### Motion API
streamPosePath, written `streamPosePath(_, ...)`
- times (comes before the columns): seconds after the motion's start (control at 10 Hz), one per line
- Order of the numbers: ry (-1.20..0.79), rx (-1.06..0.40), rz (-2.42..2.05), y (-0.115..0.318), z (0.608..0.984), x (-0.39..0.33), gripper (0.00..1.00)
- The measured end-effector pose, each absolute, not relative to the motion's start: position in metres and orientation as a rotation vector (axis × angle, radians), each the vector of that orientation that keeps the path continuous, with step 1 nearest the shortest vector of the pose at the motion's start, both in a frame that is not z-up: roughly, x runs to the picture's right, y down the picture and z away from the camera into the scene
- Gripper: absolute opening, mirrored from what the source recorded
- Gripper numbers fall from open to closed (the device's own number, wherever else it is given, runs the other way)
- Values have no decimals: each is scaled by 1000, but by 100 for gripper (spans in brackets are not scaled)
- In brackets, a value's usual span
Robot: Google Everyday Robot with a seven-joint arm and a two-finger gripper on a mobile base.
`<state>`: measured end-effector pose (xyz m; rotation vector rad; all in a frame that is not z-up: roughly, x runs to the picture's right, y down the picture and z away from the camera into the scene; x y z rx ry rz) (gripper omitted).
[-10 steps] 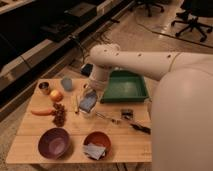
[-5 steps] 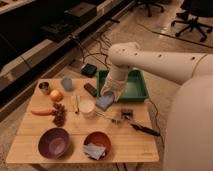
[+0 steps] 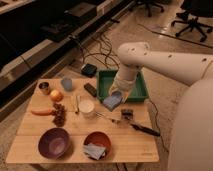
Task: Place sponge in plastic cup
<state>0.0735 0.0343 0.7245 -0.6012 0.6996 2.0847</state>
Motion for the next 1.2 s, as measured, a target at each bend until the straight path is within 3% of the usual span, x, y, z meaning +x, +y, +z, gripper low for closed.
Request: streamPosePath(1.2,735,-555,2106,29,731,77,0)
